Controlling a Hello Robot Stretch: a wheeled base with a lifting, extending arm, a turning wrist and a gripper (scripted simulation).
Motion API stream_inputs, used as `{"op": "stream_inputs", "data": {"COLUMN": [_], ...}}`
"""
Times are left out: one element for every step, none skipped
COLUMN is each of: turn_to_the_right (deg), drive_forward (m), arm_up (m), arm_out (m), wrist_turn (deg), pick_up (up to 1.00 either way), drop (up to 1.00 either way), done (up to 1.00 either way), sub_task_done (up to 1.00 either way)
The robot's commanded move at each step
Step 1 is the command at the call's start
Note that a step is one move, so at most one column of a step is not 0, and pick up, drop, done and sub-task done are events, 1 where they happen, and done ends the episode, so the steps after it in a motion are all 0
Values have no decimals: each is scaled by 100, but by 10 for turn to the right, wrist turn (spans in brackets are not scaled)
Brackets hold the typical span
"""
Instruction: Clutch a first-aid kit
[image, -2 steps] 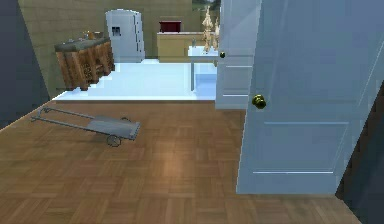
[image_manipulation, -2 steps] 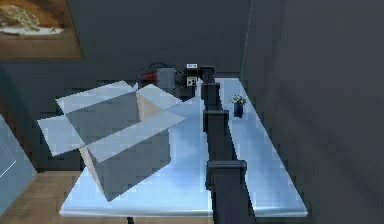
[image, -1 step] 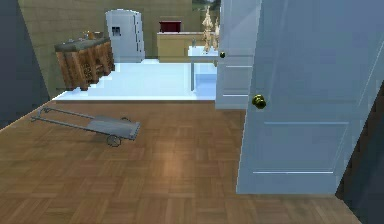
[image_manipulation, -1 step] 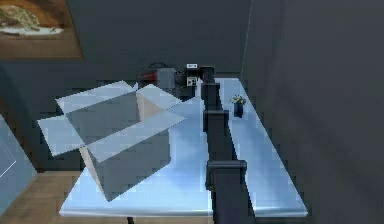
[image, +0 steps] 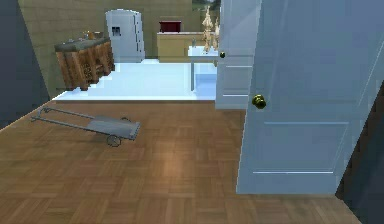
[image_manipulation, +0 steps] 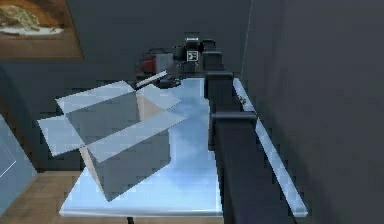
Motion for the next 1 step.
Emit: {"op": "stream_inputs", "data": {"turn_to_the_right": [0], "drive_forward": [0], "arm_up": [0], "arm_out": [0], "wrist_turn": [0], "pick_up": [0], "drop": [0], "done": [100], "sub_task_done": [0]}}
